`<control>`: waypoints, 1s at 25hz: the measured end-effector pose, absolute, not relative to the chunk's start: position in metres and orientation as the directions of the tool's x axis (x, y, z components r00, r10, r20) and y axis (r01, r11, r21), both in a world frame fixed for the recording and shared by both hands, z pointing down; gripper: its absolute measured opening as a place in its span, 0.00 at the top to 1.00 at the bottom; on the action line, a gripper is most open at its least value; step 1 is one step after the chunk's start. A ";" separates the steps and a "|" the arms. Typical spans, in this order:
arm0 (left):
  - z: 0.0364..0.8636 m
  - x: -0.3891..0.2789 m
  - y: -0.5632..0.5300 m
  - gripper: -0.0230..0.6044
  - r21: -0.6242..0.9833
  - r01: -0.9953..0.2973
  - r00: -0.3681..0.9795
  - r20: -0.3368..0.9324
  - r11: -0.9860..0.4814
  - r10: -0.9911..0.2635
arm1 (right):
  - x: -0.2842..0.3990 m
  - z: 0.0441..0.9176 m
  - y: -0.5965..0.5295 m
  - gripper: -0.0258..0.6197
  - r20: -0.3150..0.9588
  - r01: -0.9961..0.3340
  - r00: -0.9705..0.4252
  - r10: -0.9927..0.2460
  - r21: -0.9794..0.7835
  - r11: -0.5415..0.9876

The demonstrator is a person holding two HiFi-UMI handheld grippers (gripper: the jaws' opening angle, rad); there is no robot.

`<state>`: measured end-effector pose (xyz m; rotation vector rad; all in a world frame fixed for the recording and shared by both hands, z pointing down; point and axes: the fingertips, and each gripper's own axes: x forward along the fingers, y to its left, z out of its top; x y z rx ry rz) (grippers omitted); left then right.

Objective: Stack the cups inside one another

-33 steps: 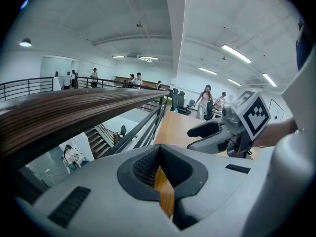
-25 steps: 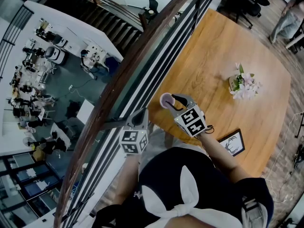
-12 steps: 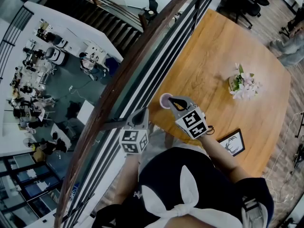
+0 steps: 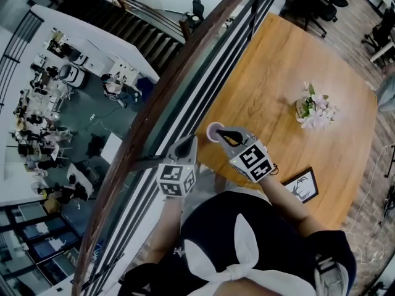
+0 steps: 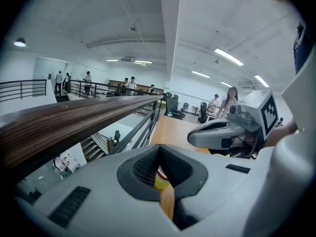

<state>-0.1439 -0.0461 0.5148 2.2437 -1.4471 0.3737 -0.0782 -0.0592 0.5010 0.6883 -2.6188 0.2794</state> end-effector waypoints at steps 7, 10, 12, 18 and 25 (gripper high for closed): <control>0.505 -0.129 -0.052 0.94 0.223 -0.893 0.450 0.431 -0.391 -0.782 | -0.078 0.495 -0.055 0.96 0.436 -0.491 -0.800 -0.412 -0.083 0.867; 0.504 -0.124 -0.052 0.94 0.224 -0.889 0.458 0.428 -0.400 -0.779 | -0.076 0.492 -0.054 0.96 0.429 -0.491 -0.803 -0.414 -0.084 0.867; 0.503 -0.122 -0.053 0.94 0.224 -0.886 0.464 0.427 -0.406 -0.777 | -0.075 0.491 -0.054 0.96 0.427 -0.495 -0.802 -0.418 -0.083 0.865; 0.502 -0.115 -0.053 0.94 0.222 -0.878 0.478 0.426 -0.424 -0.768 | -0.072 0.487 -0.054 0.96 0.423 -0.507 -0.797 -0.431 -0.080 0.858; 0.504 -0.111 -0.053 0.94 0.223 -0.871 0.492 0.424 -0.438 -0.760 | -0.068 0.488 -0.054 0.96 0.421 -0.522 -0.789 -0.447 -0.076 0.850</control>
